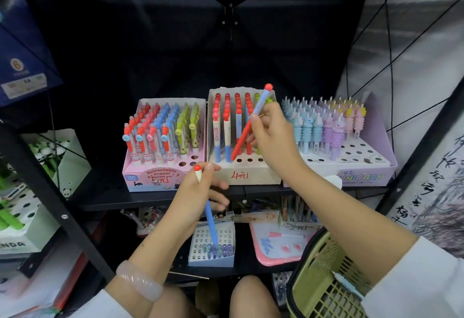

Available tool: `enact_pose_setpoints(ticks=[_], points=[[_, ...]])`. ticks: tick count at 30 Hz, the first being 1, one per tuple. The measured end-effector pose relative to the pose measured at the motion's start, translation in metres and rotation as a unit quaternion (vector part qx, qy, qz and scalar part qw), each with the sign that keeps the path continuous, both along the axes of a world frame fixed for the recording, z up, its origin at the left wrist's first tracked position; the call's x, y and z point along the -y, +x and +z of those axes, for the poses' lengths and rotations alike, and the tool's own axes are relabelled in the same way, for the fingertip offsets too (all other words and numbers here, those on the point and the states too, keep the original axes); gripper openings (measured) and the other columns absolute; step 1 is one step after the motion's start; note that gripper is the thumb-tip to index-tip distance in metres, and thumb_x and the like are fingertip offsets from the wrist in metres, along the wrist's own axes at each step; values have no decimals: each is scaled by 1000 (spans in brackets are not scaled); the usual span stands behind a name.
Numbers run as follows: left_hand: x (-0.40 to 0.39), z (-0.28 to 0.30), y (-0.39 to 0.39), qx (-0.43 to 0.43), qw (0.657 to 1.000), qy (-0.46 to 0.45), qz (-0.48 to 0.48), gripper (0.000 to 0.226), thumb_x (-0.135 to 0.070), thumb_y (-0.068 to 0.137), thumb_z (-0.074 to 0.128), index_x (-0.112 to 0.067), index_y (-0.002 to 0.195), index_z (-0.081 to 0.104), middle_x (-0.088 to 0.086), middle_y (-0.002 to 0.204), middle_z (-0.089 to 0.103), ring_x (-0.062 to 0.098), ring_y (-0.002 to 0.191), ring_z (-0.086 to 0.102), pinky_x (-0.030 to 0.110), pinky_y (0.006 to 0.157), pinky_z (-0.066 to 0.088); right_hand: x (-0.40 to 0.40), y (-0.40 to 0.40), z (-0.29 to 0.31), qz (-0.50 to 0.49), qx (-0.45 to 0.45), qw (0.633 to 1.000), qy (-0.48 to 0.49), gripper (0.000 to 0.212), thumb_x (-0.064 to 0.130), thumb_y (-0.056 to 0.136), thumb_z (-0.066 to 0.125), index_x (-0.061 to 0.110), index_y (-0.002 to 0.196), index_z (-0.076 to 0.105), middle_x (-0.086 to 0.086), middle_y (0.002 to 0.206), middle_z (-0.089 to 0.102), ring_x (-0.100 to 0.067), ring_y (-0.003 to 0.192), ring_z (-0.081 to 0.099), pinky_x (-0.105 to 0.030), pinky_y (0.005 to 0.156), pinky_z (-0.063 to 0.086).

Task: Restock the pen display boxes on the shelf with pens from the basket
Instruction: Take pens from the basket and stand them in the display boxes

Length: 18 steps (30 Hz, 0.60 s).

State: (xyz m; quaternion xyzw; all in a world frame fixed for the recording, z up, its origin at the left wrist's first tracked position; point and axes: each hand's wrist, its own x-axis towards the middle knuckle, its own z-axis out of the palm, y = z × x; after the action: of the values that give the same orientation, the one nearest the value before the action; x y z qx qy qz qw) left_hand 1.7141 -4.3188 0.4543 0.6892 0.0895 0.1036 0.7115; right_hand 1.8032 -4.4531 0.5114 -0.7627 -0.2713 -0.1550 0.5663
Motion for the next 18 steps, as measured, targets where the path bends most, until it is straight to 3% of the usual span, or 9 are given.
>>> enact_pose_setpoints(ticks=[2, 5, 9, 12, 15, 18], points=[[-2, -3, 0, -17, 999, 31, 14, 26, -34, 99, 36, -14, 91, 51, -1, 56, 53, 9, 37, 41, 21, 37, 36, 5, 5, -5, -43, 37, 997, -56, 5, 21, 98, 43, 20, 94, 41, 1, 70, 63, -12, 63, 64, -34, 62, 55], [-4, -4, 2, -35, 999, 25, 16, 26, -37, 97, 41, -15, 84, 44, 0, 62, 45, 7, 42, 34, 18, 38, 29, 5, 7, -11, -47, 39, 995, -77, 5, 20, 99, 42, 16, 97, 39, -1, 71, 64, -15, 65, 65, -41, 64, 55], [-4, 3, 1, -67, 991, -115, 32, 22, -21, 96, 37, -10, 77, 42, 7, 63, 49, 11, 43, 34, 19, 37, 28, 2, 11, -9, -62, 108, 983, -133, 10, 22, 99, 42, 11, 99, 42, 1, 62, 57, -18, 58, 59, -39, 56, 50], [-3, 8, 1, -52, 986, -154, 42, 24, -11, 93, 33, -11, 71, 44, 8, 63, 54, 13, 45, 36, 20, 40, 29, 0, 14, -11, -75, 135, 968, -197, 17, 24, 99, 42, 8, 106, 43, 4, 63, 55, -18, 57, 57, -37, 55, 48], [-2, 7, 1, -28, 993, -100, 49, 27, -12, 99, 30, -9, 77, 44, 9, 70, 59, 10, 44, 41, 21, 44, 34, -4, 15, -20, -32, 84, 950, -298, 16, 24, 98, 43, 10, 104, 43, -9, 84, 66, -26, 74, 63, -43, 68, 53], [-4, 2, -1, 17, 999, -33, 34, 27, -18, 101, 35, -10, 86, 55, 3, 76, 65, 9, 53, 49, 20, 51, 42, -6, 15, -29, -33, 65, 948, -310, 15, 23, 95, 50, 8, 99, 48, -7, 85, 66, -24, 79, 62, -43, 74, 52]])
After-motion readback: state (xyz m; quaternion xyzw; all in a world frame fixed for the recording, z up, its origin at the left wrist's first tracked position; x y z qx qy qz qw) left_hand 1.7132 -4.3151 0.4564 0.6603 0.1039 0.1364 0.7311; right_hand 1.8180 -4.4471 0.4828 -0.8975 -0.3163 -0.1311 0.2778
